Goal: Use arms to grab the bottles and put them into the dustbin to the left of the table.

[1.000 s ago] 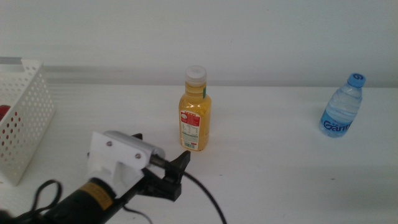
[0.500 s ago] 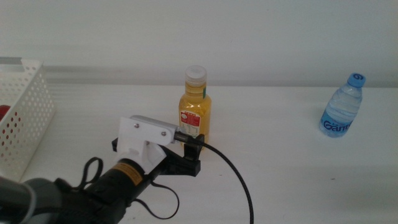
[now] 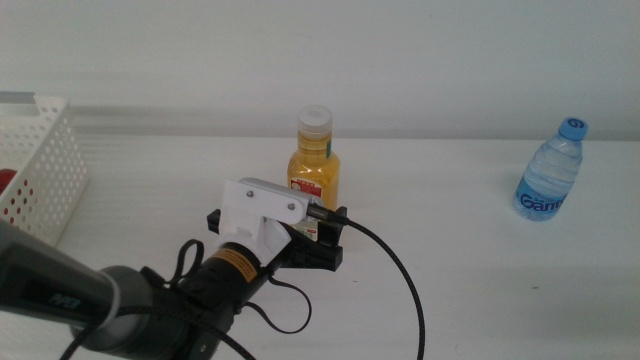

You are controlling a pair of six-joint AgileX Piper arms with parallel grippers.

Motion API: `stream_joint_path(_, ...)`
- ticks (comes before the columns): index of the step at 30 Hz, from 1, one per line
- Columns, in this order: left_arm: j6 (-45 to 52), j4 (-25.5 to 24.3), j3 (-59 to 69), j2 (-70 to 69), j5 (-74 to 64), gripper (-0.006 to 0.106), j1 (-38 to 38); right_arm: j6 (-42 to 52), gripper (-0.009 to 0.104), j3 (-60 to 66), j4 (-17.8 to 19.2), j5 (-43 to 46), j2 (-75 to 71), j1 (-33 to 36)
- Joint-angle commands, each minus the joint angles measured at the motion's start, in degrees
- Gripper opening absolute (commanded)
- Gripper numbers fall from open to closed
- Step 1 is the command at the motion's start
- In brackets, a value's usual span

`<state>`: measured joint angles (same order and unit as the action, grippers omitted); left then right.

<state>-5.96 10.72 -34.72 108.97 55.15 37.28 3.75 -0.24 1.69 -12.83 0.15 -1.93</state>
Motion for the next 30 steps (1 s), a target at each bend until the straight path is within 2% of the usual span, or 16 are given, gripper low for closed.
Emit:
stream_joint_path(1,0.0,0.1,-0.7,1.3,1.8,0.094,0.5,0.2,0.088,2.4,0.2,0.3,-2.2,-0.4)
stream_joint_path(16,0.1,0.4,-3.7,5.2,3.2,0.094,0.2,0.2,0.088,2.4,0.2,0.3,-2.2,-0.4)
stream_joint_path(30,0.7,-1.7,-4.6,5.9,2.4,0.094,-2.1,0.2,0.088,2.4,0.2,0.3,-2.2,-0.4)
